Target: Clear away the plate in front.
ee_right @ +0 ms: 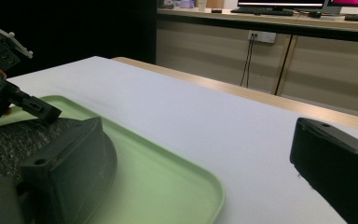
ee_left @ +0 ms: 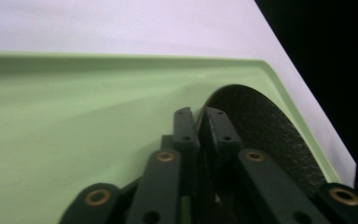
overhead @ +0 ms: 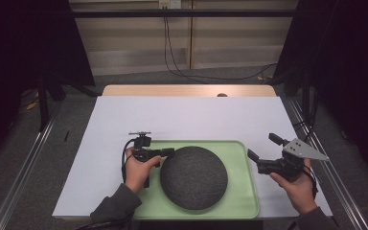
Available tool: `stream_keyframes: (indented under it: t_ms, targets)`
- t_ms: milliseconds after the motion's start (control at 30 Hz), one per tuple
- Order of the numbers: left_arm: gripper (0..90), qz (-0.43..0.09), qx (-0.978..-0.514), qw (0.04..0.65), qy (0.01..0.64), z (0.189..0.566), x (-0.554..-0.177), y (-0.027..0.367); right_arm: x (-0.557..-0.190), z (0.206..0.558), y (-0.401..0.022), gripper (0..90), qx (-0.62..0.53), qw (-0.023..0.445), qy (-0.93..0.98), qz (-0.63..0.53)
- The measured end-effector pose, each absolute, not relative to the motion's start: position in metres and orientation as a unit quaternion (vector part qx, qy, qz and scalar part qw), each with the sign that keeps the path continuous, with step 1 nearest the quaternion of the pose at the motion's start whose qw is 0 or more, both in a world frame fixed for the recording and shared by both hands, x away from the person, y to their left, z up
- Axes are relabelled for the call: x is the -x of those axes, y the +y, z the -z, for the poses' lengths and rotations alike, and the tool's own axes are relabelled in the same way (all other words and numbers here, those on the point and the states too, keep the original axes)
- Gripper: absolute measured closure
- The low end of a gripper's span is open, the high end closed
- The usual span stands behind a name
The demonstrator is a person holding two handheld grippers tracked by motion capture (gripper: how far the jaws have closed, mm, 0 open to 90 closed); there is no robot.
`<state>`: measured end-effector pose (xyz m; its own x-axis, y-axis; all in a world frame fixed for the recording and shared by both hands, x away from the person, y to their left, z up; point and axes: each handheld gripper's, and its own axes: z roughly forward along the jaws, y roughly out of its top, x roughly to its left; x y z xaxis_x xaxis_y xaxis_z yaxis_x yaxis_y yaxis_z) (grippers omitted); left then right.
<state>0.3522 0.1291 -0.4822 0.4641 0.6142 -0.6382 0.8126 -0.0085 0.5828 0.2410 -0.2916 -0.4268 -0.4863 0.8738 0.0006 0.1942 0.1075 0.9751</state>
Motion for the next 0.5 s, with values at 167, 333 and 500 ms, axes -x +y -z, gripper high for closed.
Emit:
stream_keyframes:
  t_ms: [167,333,500]
  targets:
    - [86.3,0.111,-0.696,0.503,0.500,0.476,-0.353,0.129,-0.241,0.427,-0.291,2.9,-0.396,0.316,0.674,-0.537]
    - [74.9,0.089,-0.699,0.514,0.489,0.472,-0.351,0.127,-0.241,0.427,-0.291,2.9,-0.395,0.316,0.674,-0.538]
    - [66.2,0.062,-0.705,0.521,0.478,0.464,-0.350,0.130,-0.241,0.427,-0.291,2.9,-0.393,0.316,0.676,-0.538]
